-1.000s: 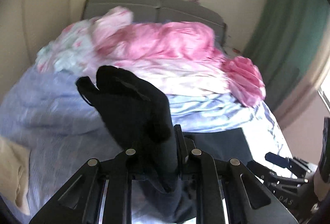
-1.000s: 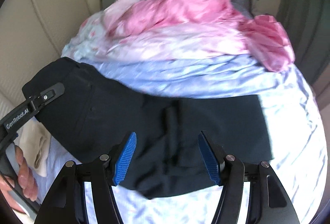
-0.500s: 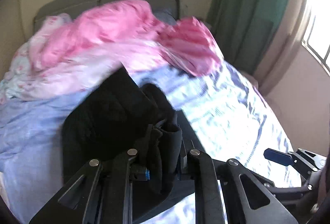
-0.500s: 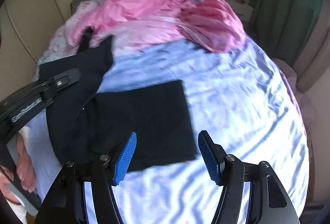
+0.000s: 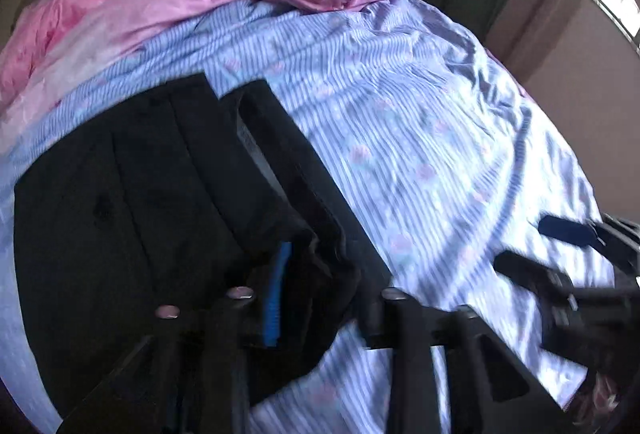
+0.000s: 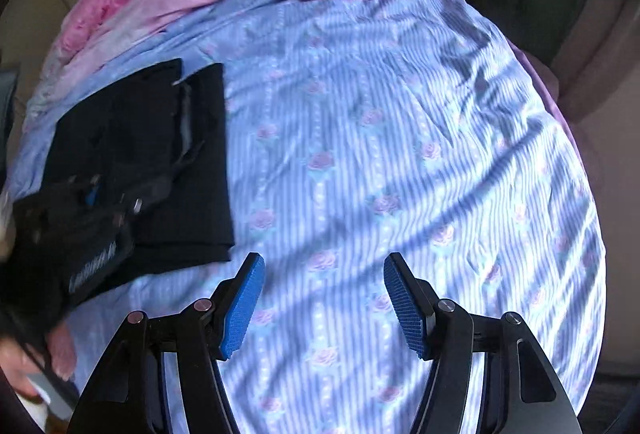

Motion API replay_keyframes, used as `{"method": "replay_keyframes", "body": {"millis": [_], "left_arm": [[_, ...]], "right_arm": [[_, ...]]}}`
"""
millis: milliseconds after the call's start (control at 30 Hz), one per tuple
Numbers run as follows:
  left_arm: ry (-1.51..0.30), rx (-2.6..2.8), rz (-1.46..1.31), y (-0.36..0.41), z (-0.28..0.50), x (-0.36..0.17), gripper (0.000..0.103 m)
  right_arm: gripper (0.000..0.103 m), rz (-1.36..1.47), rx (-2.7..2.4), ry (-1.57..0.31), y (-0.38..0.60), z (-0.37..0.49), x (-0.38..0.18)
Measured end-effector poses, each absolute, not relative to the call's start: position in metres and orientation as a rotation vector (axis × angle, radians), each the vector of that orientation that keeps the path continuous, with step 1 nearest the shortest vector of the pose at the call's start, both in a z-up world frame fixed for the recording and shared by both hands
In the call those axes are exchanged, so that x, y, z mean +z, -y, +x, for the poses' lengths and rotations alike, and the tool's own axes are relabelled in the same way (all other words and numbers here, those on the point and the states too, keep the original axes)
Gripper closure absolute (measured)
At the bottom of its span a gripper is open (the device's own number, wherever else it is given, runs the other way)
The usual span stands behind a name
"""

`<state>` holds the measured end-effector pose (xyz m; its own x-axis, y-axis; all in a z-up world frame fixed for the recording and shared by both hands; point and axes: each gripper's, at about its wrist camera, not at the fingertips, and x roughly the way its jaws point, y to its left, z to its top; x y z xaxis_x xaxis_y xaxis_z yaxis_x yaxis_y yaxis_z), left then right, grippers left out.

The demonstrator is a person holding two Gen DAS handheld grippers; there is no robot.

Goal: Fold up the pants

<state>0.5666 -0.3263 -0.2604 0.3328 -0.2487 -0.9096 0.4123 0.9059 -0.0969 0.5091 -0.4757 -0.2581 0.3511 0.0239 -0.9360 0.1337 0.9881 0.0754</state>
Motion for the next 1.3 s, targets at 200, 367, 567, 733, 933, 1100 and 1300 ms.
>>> {"method": "replay_keyframes", "body": {"millis": [200,367,567,733,933,1100,1300], "left_arm": [[-1.040,-0.304,0.035,0.263,0.528,-0.203,0.031],[-1.001,-0.130,0.035,0.194,0.527,-0.197,0.031],[-1.027,-0.013,0.036,0.121,0.547,-0.214,0.031],[-1.044,0.010,0.024,0.097,0.566,-0.226,0.031],[-1.094,-0.019,0.013,0.095,0.582,-0.244,0.031],[-1.090,-0.027,0.000,0.095,0.582,-0.244,0.031],[-1.097,-0.019,0.007,0.096,0.585,-0.243,0.031]], "right_arm": [[0.040,0.147,0.047,-1.114,0.453,0.535,-0.234],[0.040,0.165,0.264,-1.040,0.406,0.575,-0.226],[0.053,0.177,0.333,-1.102,0.368,0.629,-0.260],[0.058,0.248,0.291,-1.206,0.365,0.642,-0.291],[0.071,0.257,0.312,-1.207,0.358,0.627,-0.286],[0.074,0.334,0.425,-1.156,0.359,0.623,-0.270],[0.073,0.417,0.360,-1.273,0.368,0.640,-0.307]]}}
